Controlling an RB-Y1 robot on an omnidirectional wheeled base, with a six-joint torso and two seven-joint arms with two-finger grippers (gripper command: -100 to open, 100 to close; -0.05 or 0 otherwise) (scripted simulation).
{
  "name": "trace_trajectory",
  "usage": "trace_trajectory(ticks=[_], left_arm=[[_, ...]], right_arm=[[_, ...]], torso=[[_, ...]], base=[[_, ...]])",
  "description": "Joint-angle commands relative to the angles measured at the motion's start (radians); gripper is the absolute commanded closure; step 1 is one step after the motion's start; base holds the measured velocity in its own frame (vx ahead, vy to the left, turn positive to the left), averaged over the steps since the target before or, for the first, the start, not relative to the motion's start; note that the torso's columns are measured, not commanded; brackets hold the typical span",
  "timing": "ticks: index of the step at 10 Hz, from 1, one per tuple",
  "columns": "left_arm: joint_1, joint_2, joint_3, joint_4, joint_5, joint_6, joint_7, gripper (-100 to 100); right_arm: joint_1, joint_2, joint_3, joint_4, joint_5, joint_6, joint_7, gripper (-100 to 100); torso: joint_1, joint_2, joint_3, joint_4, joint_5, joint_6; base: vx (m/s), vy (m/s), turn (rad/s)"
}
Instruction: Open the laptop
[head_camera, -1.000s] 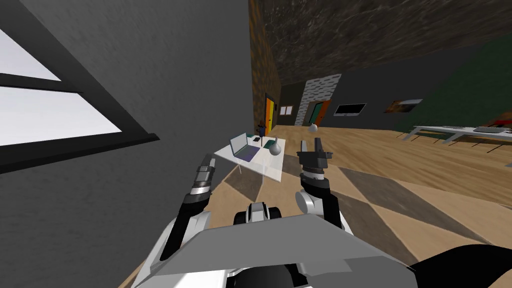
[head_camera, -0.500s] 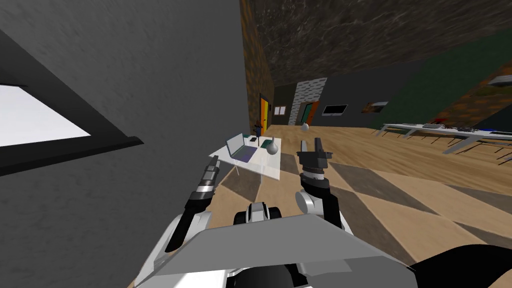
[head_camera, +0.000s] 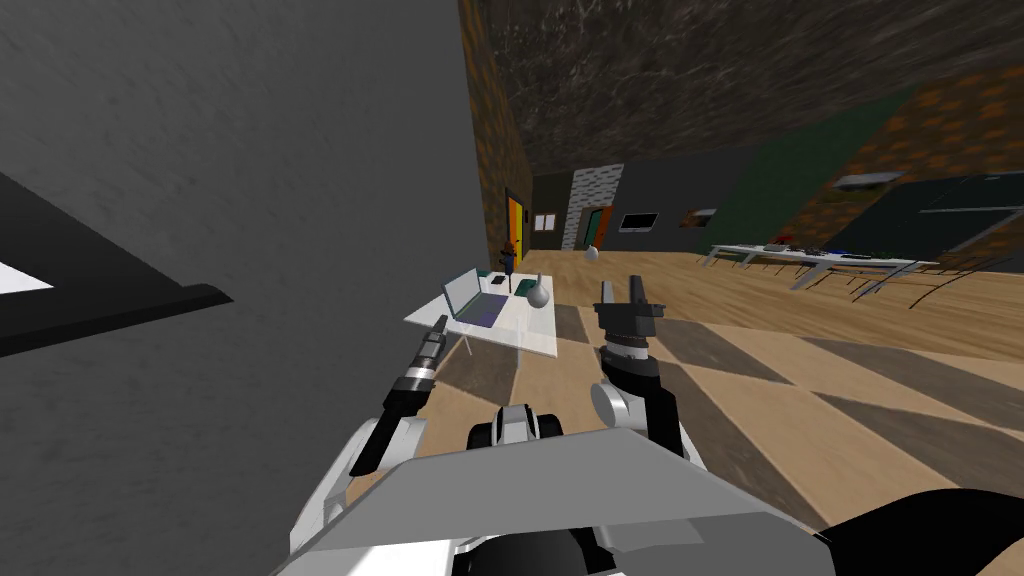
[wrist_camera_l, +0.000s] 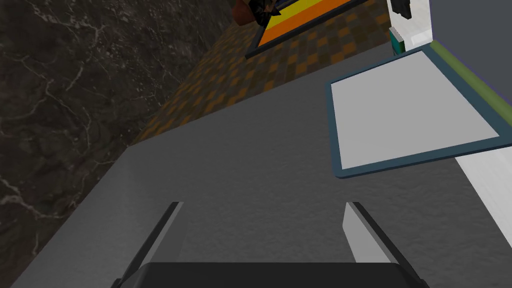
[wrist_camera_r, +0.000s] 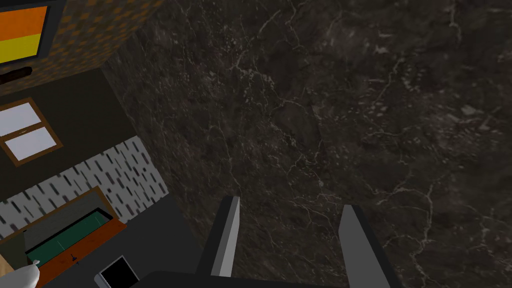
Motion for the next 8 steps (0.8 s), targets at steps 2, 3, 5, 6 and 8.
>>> trace_trajectory(ticks=[2, 3, 5, 6, 8], left_arm=[[-0.029, 0.043, -0.020, 0.030, -0.024, 0.088, 0.016, -100], [-0.037, 0.058, -0.024, 0.040, -0.031, 0.106, 0.019, -100], [-0.054, 0.091, -0.030, 0.059, -0.043, 0.139, 0.020, -100], [-0.062, 0.109, -0.033, 0.068, -0.050, 0.153, 0.020, -100], [-0.080, 0.147, -0.037, 0.086, -0.062, 0.180, 0.016, -100]], right_arm=[[0.000, 0.000, 0.000, 0.000, 0.000, 0.000, 0.000, 0], [0.000, 0.000, 0.000, 0.000, 0.000, 0.000, 0.000, 0], [0.000, 0.000, 0.000, 0.000, 0.000, 0.000, 0.000, 0], [0.000, 0.000, 0.000, 0.000, 0.000, 0.000, 0.000, 0], [0.000, 0.000, 0.000, 0.000, 0.000, 0.000, 0.000, 0]], torso=[[0.002, 0.001, 0.001, 0.000, 0.000, 0.000], [0.003, 0.001, 0.001, 0.000, 0.001, 0.000], [0.002, 0.000, 0.000, 0.000, 0.000, 0.000], [0.002, 0.001, 0.000, 0.000, 0.000, 0.000], [0.002, 0.001, 0.000, 0.000, 0.001, 0.000]], base=[[0.031, 0.093, -0.197], [0.044, 0.089, -0.147], [0.051, 0.099, -0.143], [0.055, 0.117, -0.132], [0.079, 0.115, -0.102]])
